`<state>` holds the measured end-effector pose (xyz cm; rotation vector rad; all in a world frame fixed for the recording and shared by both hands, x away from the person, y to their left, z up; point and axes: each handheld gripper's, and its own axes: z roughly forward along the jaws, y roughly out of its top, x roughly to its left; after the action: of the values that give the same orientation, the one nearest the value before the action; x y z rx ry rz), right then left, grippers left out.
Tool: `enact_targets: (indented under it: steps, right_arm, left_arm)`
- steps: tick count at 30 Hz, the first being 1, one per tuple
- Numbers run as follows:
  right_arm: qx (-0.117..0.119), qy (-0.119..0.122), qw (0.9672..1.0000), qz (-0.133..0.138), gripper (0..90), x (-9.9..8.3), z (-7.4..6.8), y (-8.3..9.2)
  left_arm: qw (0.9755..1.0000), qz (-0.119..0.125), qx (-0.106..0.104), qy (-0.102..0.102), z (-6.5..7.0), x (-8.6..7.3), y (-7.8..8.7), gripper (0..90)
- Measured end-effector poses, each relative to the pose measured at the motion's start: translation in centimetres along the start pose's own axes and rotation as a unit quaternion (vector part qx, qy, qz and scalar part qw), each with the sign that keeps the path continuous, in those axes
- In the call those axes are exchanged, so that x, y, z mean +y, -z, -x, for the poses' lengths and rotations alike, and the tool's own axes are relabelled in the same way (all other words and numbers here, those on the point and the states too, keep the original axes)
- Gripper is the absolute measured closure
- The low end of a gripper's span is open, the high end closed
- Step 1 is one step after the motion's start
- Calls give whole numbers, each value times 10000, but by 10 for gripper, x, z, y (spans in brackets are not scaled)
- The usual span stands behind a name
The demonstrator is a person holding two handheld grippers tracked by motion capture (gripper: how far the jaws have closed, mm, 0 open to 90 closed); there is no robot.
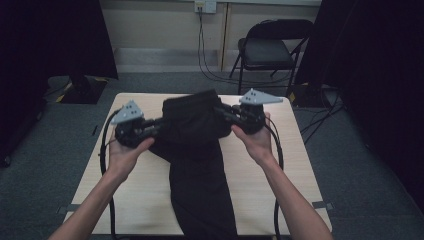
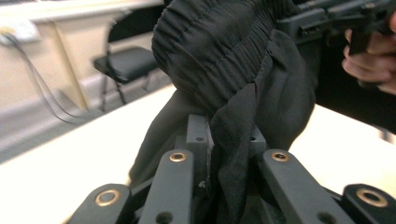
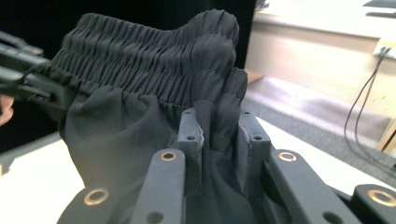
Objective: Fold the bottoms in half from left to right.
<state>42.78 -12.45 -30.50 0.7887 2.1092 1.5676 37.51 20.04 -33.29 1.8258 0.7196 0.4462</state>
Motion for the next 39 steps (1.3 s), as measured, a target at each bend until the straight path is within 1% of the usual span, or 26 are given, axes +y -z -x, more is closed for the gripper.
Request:
enact_targets:
  steps: [1,3,5,6,8,9,10,11,13,14,15,17,19,21,22,23,26,27,29,30,31,32,34,35,38,39]
  right_arm:
    - [73,18,9999,-136,751,-13,-7,6]
    - [149,-11,9992,-376,752,-37,-17,11]
    - [233,-143,9970,-727,753,-68,-24,13]
    - [269,-203,9956,-878,753,-84,-28,13]
    - [374,-372,9916,-1179,752,-114,-33,13]
    - [413,-469,9902,-1247,753,-126,-34,14]
    - [473,-668,9877,-1329,753,-139,-34,13]
    - [505,-694,9846,-1521,752,-149,-35,10]
    - [474,-443,9788,-1943,752,-165,-39,1]
    - [443,-422,9777,-2011,753,-169,-39,-2]
    - [404,-459,9770,-2042,754,-173,-39,-7]
    - [309,-443,9761,-2106,755,-178,-36,-14]
    - [247,-445,9761,-2115,756,-183,-32,-22]
    - [180,-459,9774,-2058,757,-183,-28,-29]
    - [110,-441,9778,-2048,757,-182,-26,-33]
    - [61,-418,9782,-2032,757,-181,-23,-37]
    - [-79,-513,9800,-1923,757,-180,-11,-51]
    - [-100,-563,9804,-1885,756,-180,-7,-55]
    - [-137,-645,9806,-1844,756,-179,0,-60]
    - [-176,-644,9810,-1823,755,-178,3,-63]
    - [-204,-635,9810,-1819,755,-177,6,-66]
    - [-215,-632,9810,-1823,752,-177,8,-67]
    - [-226,-698,9804,-1826,737,-176,10,-69]
    - [-208,-711,9803,-1829,716,-176,10,-68]
    - [-124,-788,9775,-1951,555,-173,10,-64]
    - [-181,-678,9775,-1988,522,-171,8,-63]
  left_arm:
    - [9999,-109,-46,75,4,-11,-1,798]
    - [9983,-404,-314,293,12,-40,-6,797]
    - [9942,-776,-565,489,19,-65,-12,797]
    - [9922,-950,-619,512,23,-77,-15,795]
    - [9880,-1151,-784,670,28,-98,-20,792]
    - [9861,-1267,-797,725,31,-108,-24,791]
    - [9840,-1476,-781,620,34,-117,-29,790]
    - [9806,-1712,-799,530,37,-124,-35,785]
    - [9735,-2165,-680,279,42,-134,-47,779]
    - [9718,-2278,-561,254,42,-138,-53,776]
    - [9711,-2312,-519,288,40,-139,-56,772]
    - [9708,-2342,-427,304,32,-139,-61,768]
    - [9716,-2313,-326,371,24,-138,-65,765]
    - [9739,-2236,-193,331,14,-137,-72,765]
    - [9746,-2206,-98,382,9,-136,-75,765]
    - [9747,-2209,-12,349,4,-134,-80,765]
    - [9766,-2119,287,219,-10,-130,-92,760]
    - [9771,-2086,323,266,-13,-129,-96,759]
    - [9779,-2049,351,222,-19,-128,-101,755]
    - [9790,-1980,359,327,-23,-128,-104,753]
    - [9796,-1952,367,307,-26,-128,-104,749]
    - [9804,-1896,341,406,-27,-129,-105,747]
    - [9804,-1889,293,472,-27,-129,-104,731]
    - [9804,-1890,269,493,-27,-129,-103,707]
    - [9810,-1843,150,590,-28,-129,-98,658]
    - [9817,-1801,106,607,-28,-128,-96,635]
